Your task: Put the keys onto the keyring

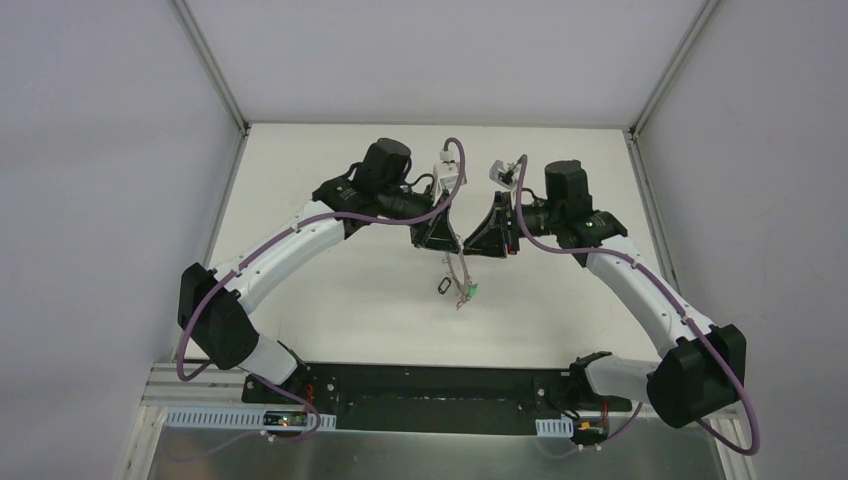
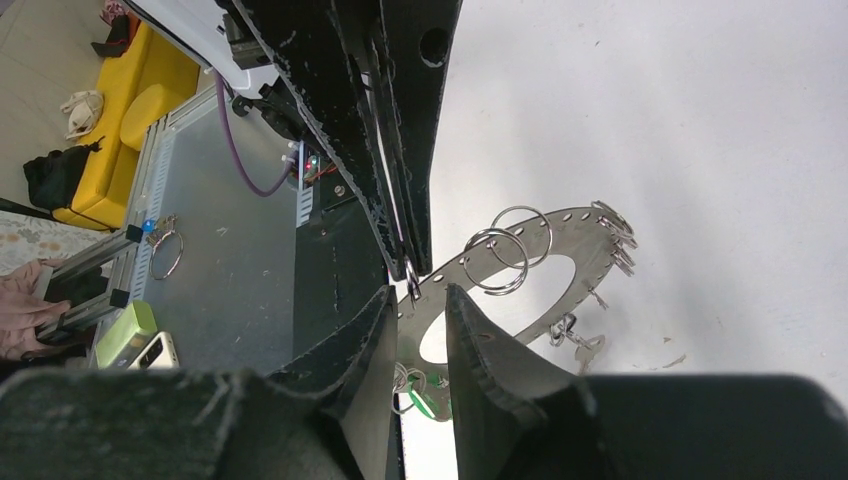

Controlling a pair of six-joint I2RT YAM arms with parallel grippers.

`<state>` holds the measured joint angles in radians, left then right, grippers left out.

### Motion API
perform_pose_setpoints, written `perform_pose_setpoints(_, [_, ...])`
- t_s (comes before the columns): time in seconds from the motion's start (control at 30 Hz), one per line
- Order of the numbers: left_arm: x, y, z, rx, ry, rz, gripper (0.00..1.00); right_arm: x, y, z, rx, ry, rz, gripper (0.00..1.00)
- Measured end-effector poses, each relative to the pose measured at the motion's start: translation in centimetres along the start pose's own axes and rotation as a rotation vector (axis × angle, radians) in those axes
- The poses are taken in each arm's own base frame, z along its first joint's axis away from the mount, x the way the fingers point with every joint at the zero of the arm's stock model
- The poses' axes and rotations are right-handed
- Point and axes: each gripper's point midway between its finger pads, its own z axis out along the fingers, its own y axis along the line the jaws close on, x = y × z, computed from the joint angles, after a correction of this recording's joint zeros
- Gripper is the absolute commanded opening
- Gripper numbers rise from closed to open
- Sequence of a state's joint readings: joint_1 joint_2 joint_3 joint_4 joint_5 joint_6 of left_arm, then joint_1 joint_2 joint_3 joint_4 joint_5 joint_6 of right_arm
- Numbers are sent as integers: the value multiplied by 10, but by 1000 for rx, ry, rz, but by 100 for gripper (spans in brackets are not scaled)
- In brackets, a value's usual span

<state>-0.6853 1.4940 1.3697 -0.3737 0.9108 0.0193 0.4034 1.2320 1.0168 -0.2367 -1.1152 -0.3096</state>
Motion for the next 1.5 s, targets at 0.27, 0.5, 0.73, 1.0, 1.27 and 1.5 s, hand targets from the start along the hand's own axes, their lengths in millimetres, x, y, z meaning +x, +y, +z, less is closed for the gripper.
perform_pose_setpoints(0.27, [-3,0,1,1,-11,5,0,-3,1,1,-7,-9,0,17])
perform_pose_setpoints(0.5, [-2,1,2,2,-13,-11,0,-2,1,1,-15,-8,12,0])
perform_pose_setpoints(0.73, [0,4,1,-4,-18,-7,5,0,0,1,-7,-1,4,0])
perform_pose_setpoints(1.0, [5,8,-7,-20,-3,93,20,-5,1,-2,65,62,-58,0])
perform_pose_setpoints(1.27, [6,8,-15,-27,6,180,23,-6,7,4,82,116,-110,0])
perform_pose_setpoints(1.5, [1,-1,-22,-27,-24,238,25,2,2,8,93,146,-89,0])
